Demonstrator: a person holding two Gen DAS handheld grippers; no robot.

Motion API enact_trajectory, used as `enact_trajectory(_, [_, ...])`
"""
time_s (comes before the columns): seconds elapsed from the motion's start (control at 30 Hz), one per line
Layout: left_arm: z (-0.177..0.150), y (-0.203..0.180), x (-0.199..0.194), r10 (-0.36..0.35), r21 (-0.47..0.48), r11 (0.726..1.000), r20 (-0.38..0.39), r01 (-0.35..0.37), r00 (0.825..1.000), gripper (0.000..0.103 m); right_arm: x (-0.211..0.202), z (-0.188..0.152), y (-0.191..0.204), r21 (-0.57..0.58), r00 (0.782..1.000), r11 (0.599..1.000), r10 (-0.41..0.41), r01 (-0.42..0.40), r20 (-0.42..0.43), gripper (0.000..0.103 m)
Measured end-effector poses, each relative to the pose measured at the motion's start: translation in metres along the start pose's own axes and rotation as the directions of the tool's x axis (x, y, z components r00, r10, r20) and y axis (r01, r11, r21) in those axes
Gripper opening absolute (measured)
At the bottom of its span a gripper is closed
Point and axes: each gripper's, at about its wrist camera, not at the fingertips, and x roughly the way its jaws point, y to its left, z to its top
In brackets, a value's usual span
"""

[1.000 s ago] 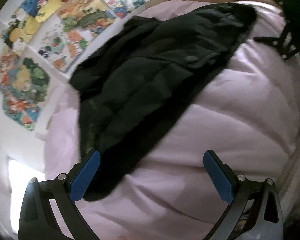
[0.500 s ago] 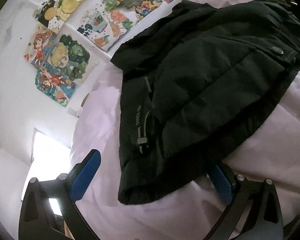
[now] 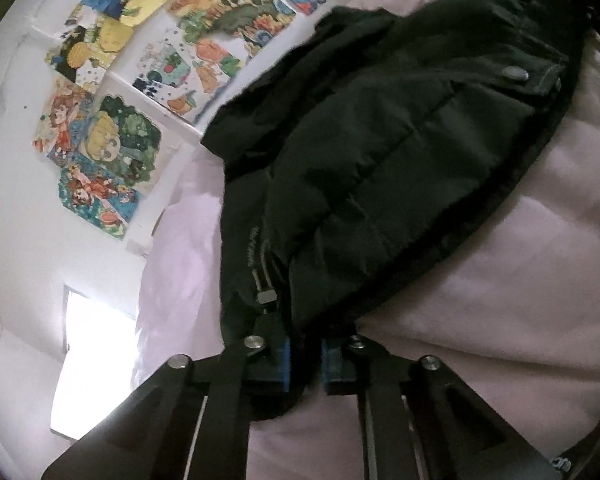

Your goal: Fold large clothes

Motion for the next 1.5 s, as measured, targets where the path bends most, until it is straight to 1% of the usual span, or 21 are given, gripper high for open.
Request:
enact_trajectory(0.13, [0.005,0.014,-0.012,-0.006,-0.083,0.996,0.043,0.010,0.999,0.005,-0.011,0.005,-0.010,0.033,1.000,0.999,0.002,-0.003,0.013,0.009])
enact_trajectory(0.23, [0.011,0.019,-0.025,0.008,-0.121,0.993,0.067,0.000,0.998,0.004,-0.023,0.011,-0.019,0.076,0.999,0.997,-0.011,0.008,0.030,0.008])
enact_trajectory(0.37, [0.023,0.028,-0.058,0.031,-0.178,0.984,0.115,-0.010,0.993,0.004,-0.041,0.014,-0.036,0.155,0.998,0.988,-0.030,0.021,0.058,0.007])
enact_trajectory(0.47, [0.033,0.035,-0.086,0.042,-0.255,0.967,0.128,-0.008,0.991,0.004,-0.059,0.013,-0.048,0.213,0.996,0.977,-0.041,0.024,0.075,0.007])
enact_trajectory(0.53, [0.035,0.037,-0.101,0.030,-0.299,0.954,0.134,0.011,0.990,0.003,-0.068,0.011,-0.055,0.236,0.996,0.971,-0.048,0.029,0.078,0.007])
enact_trajectory(0.6, [0.035,0.039,-0.117,0.003,-0.350,0.935,0.145,0.049,0.989,0.003,-0.082,0.010,-0.063,0.272,0.996,0.962,-0.053,0.030,0.076,0.007])
enact_trajectory(0.67, [0.033,0.039,-0.132,-0.008,-0.374,0.925,0.166,0.070,0.986,0.003,-0.096,0.010,-0.069,0.305,0.995,0.952,-0.062,0.036,0.077,0.007])
enact_trajectory(0.77, [0.035,0.044,-0.149,0.010,-0.399,0.913,0.216,0.079,0.976,0.003,-0.111,0.013,-0.078,0.363,0.994,0.931,-0.072,0.037,0.081,0.007])
enact_trajectory(0.8, [0.037,0.045,-0.151,0.013,-0.407,0.910,0.220,0.079,0.975,0.003,-0.113,0.015,-0.079,0.370,0.994,0.928,-0.076,0.040,0.083,0.007])
enact_trajectory(0.93, [0.045,0.061,-0.149,-0.004,-0.469,0.876,0.228,0.113,0.974,0.003,-0.108,0.025,-0.078,0.357,0.993,0.932,-0.090,0.056,0.081,0.007])
enact_trajectory(1.0, [0.050,0.067,-0.149,-0.006,-0.483,0.867,0.232,0.121,0.973,0.003,-0.105,0.030,-0.077,0.341,0.993,0.938,-0.093,0.062,0.075,0.007])
enact_trajectory(1.1, [0.061,0.075,-0.149,-0.015,-0.497,0.857,0.239,0.136,0.971,0.003,-0.100,0.043,-0.087,0.282,0.996,0.958,-0.068,0.047,0.064,0.007])
enact_trajectory(1.2, [0.075,0.091,-0.146,-0.026,-0.512,0.846,0.239,0.149,0.971,0.003,-0.089,0.054,-0.100,0.210,0.999,0.977,-0.029,0.023,0.027,0.007])
enact_trajectory(1.23, [0.080,0.095,-0.145,-0.032,-0.511,0.846,0.234,0.151,0.972,0.003,-0.082,0.062,-0.109,0.179,1.000,0.984,-0.006,0.004,0.011,0.007])
enact_trajectory(1.3, [0.094,0.105,-0.141,-0.033,-0.484,0.864,0.221,0.140,0.975,0.003,-0.071,0.076,-0.121,0.122,1.000,0.992,0.022,-0.019,-0.020,0.007])
enact_trajectory(1.37, [0.111,0.118,-0.136,-0.024,-0.439,0.891,0.209,0.116,0.978,0.003,-0.059,0.093,-0.132,0.084,0.998,0.996,0.038,-0.033,-0.047,0.007])
enact_trajectory(1.43, [0.120,0.132,-0.127,-0.031,-0.426,0.898,0.195,0.113,0.980,0.003,-0.050,0.107,-0.147,0.100,0.996,0.993,0.062,-0.056,-0.064,0.007])
enact_trajectory(1.5, [0.136,0.146,-0.119,-0.032,-0.425,0.899,0.180,0.107,0.983,0.003,-0.037,0.118,-0.163,0.141,0.994,0.987,0.083,-0.073,-0.067,0.007])
